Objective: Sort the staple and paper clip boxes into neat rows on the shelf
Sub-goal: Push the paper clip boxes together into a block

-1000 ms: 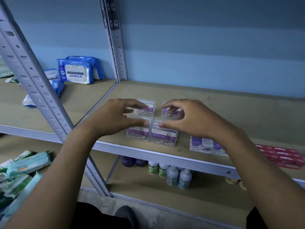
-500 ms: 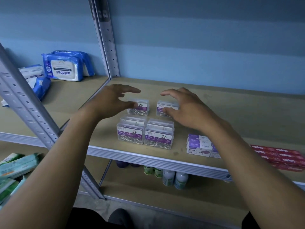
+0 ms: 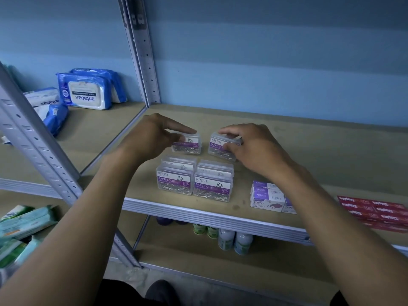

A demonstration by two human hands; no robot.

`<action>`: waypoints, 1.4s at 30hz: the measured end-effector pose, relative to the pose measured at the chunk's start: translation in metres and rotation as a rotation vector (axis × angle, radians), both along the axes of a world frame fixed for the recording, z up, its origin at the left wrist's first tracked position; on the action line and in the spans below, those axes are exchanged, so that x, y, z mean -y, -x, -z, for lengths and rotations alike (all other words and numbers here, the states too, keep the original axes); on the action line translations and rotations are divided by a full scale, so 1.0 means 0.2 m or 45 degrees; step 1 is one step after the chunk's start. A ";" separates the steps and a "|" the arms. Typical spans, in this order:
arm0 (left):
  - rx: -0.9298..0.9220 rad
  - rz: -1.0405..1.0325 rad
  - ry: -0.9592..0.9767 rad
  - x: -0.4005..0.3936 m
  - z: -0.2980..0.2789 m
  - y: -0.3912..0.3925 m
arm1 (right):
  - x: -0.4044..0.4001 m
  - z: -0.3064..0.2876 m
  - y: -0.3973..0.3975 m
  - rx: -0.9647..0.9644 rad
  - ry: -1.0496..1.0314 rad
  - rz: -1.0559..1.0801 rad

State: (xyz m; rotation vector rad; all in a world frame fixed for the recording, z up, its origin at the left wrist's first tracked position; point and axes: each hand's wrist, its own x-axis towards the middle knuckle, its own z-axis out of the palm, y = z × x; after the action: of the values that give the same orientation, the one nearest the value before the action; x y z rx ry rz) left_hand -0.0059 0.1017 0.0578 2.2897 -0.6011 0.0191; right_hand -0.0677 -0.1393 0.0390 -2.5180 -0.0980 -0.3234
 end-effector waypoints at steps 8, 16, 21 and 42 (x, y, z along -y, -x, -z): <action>0.119 0.079 0.008 -0.07 -0.07 0.12 | -0.02 -0.09 0.12 0.040 -0.030 -0.084; 0.115 0.173 0.026 -0.08 -0.06 0.20 | -0.06 -0.11 0.18 -0.023 0.006 -0.119; 0.062 0.190 -0.031 -0.08 -0.02 0.17 | -0.08 -0.10 0.19 -0.066 0.069 -0.126; -0.227 0.302 -0.368 -0.15 -0.03 0.18 | -0.12 -0.09 0.22 -0.356 0.383 -0.327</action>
State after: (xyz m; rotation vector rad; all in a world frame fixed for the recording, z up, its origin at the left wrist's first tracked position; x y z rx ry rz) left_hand -0.0410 0.1325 0.0645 2.4441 -0.8208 -0.4061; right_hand -0.1112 -0.1146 0.0567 -2.7755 -0.3791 0.1598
